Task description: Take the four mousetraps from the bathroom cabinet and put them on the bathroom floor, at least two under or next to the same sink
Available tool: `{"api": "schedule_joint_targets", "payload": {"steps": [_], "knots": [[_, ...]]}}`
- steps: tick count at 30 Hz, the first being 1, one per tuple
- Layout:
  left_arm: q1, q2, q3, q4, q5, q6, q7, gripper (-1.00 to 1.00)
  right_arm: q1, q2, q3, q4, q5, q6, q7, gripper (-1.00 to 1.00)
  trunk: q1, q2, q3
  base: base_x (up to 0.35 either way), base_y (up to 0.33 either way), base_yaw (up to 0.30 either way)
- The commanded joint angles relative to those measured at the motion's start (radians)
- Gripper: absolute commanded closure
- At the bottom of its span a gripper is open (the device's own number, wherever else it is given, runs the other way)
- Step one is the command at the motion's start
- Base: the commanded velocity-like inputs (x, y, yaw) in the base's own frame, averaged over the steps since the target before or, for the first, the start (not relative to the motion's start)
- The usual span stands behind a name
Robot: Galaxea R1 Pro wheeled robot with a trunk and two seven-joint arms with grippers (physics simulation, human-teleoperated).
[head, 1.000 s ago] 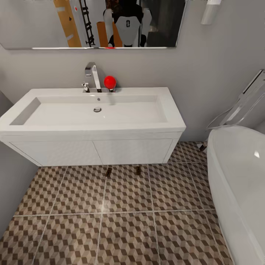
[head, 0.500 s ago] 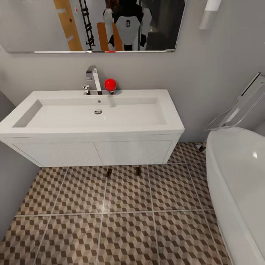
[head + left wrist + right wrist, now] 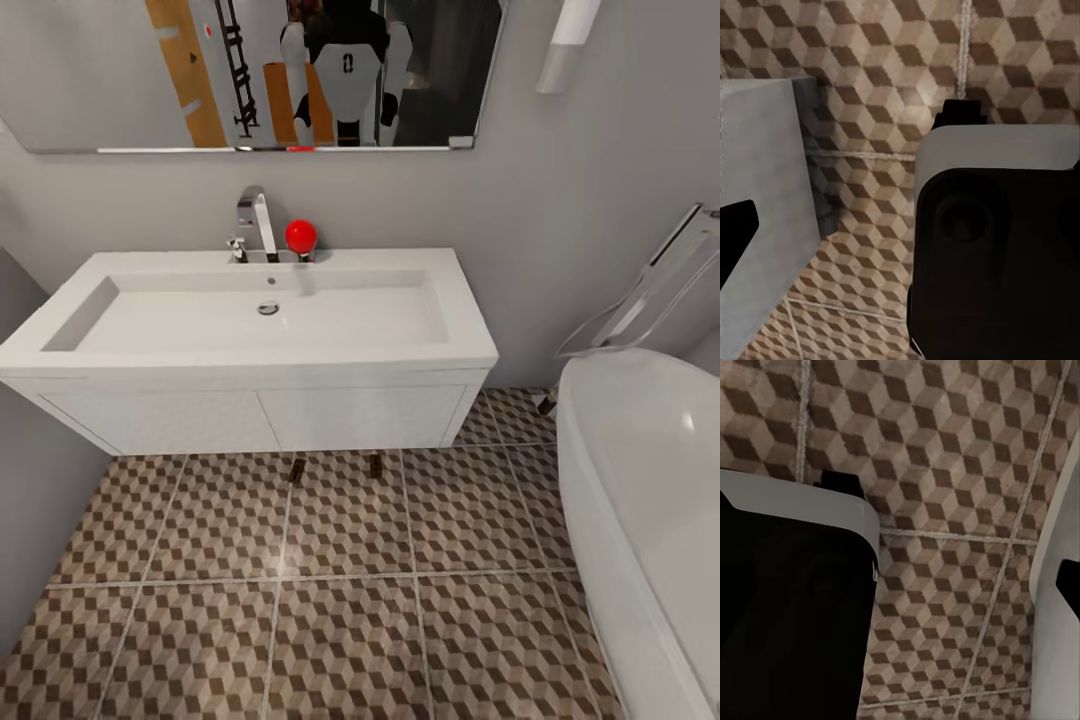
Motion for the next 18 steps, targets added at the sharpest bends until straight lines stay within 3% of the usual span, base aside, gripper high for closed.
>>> {"api": "schedule_joint_targets", "payload": {"steps": [1, 13, 18], "knots": [[0.000, 0.000, -0.009, -0.001, 0.010, -0.003, 0.005, -1.00, -0.001, 0.001, 0.008, 0.004, -0.010, -0.007, 0.000, -1.00, -0.004, 0.007, 0.003, 0.000, 0.000, 0.000], [0.000, -0.001, -0.009, -0.002, 0.010, -0.002, 0.005, -1.00, -0.001, 0.001, 0.008, 0.004, -0.010, -0.007, 0.000, -1.00, -0.050, 0.091, 0.040, 0.000, 0.000, 0.000], [0.000, -0.001, -0.009, -0.002, 0.010, -0.002, 0.005, -1.00, -0.001, 0.001, 0.008, 0.004, -0.010, -0.007, 0.000, -1.00, -0.050, 0.091, 0.040, 0.000, 0.000, 0.000]]}}
